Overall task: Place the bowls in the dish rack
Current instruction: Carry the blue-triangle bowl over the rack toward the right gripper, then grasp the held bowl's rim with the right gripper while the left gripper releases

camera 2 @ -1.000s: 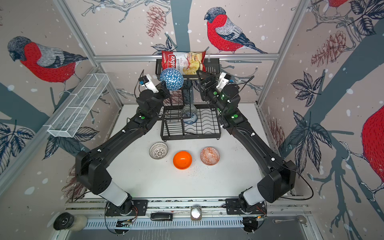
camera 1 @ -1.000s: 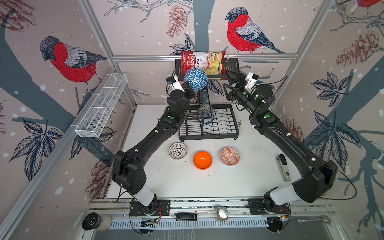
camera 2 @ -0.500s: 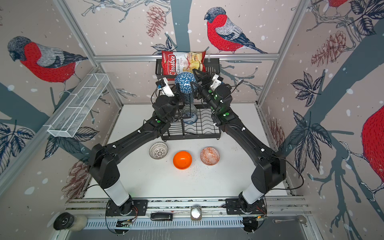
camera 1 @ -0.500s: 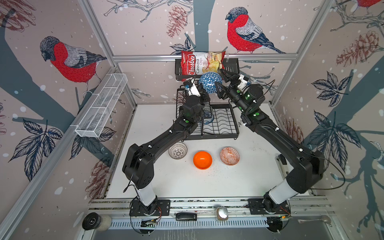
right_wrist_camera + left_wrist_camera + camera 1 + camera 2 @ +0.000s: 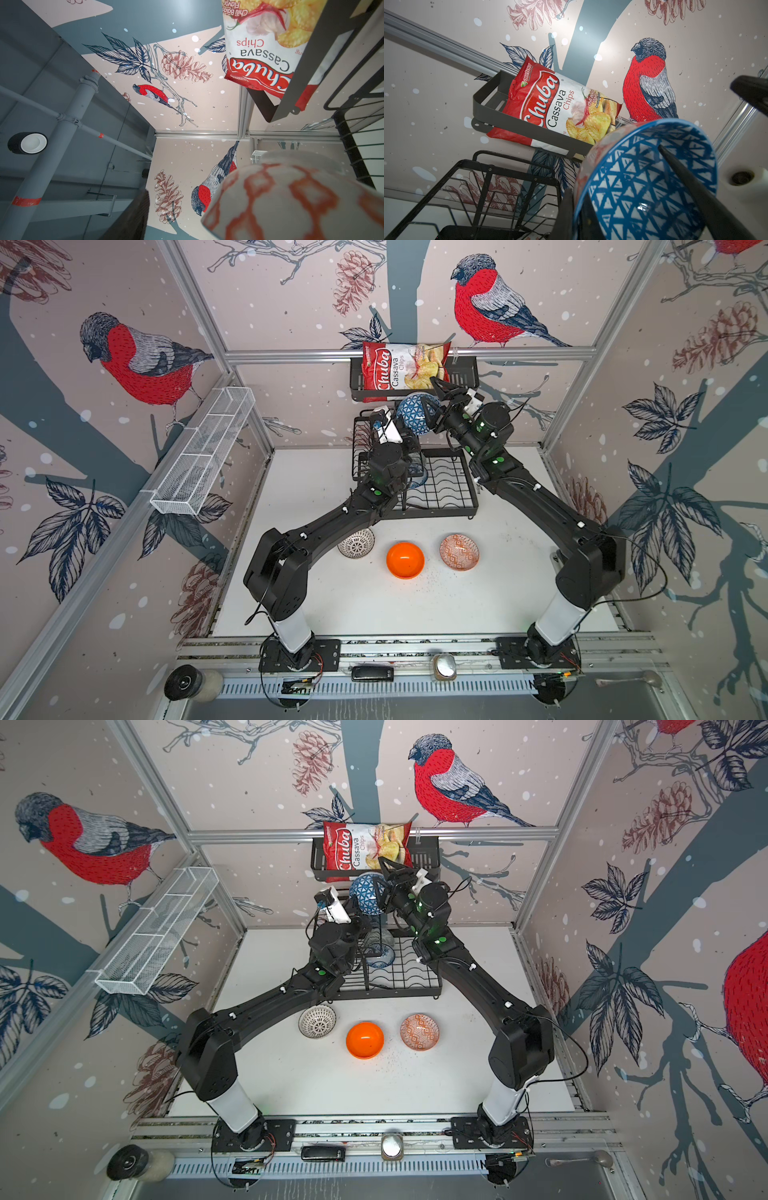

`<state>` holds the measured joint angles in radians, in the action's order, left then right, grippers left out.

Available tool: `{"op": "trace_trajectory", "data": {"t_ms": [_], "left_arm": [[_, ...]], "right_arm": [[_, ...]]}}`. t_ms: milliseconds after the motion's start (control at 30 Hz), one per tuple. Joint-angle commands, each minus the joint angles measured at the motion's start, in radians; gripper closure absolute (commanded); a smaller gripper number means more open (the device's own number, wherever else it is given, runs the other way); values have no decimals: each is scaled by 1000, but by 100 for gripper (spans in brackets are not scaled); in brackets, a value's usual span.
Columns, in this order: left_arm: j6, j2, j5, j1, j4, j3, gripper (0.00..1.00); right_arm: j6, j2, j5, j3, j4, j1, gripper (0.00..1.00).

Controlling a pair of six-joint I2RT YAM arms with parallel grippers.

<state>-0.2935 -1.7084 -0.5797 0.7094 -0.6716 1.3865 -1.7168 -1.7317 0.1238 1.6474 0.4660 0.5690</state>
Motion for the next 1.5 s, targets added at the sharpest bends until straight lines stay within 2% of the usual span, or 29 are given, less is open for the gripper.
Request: {"op": "trace_trajectory", "data": {"t_ms": [0,200,400,567,1033,1300,1400,1467], "left_arm": [[19,22,-22,7,-159,-16,100],[53,35,-47,16,-212,-59,100],[79,38,-67,24,-241,-78,100],[104,39,-75,33,-264,-84,100],[139,35,-112,42,-290,-98,100],[140,50,-99,42,-266,-93,100],[140,50,-88,42,-240,-83,100],[137,51,-82,41,-214,-76,95]], "right_arm": [[-18,-10,-38,20,-3,-4,39],[-13,-20,-56,48,-58,2,45],[-30,-33,-27,60,-73,4,48],[-29,-29,-19,55,-89,11,55],[-30,6,7,-22,-60,18,90],[-24,45,20,-105,-9,20,99],[-14,48,20,-110,2,19,100],[-9,43,25,-105,12,19,100]]}}
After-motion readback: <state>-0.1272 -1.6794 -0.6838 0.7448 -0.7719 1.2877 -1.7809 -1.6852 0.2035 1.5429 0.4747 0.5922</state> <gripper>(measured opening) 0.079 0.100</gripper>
